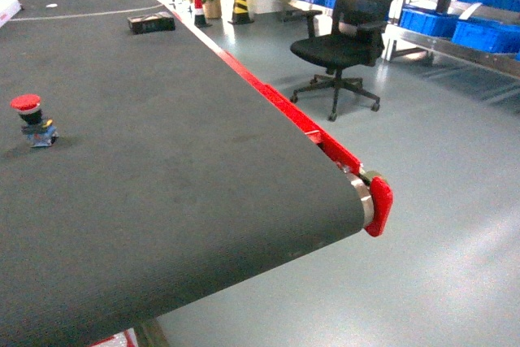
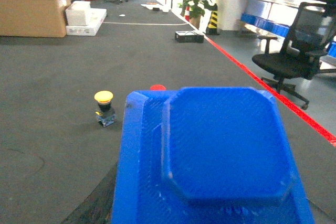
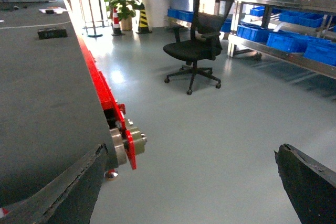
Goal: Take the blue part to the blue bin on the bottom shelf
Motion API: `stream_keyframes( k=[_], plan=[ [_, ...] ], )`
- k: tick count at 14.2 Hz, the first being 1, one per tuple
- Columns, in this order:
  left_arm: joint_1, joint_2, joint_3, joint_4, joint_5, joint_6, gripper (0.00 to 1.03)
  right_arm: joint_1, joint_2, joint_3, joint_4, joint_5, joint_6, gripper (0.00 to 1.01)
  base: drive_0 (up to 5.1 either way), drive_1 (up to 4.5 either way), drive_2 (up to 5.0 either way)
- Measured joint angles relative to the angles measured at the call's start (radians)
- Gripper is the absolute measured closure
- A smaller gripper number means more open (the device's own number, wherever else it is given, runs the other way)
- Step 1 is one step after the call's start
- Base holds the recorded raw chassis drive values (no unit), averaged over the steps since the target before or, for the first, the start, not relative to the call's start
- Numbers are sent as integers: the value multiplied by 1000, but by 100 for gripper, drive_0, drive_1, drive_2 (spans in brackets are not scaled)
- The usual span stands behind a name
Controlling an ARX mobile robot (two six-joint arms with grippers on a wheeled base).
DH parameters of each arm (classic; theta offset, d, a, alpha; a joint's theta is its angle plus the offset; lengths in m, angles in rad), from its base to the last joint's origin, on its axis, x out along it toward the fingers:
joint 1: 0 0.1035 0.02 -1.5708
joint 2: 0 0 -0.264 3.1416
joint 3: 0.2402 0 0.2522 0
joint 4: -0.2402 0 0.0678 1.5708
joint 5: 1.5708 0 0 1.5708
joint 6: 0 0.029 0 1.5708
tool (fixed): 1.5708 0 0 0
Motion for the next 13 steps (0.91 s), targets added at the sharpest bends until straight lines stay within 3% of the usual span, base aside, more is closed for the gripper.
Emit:
stream_keyframes(
  k=[13],
  plan=[
    [0,0,0,0,0,0,59,0,0,0,0,0,0,3,-160,-160,-160]
  ],
)
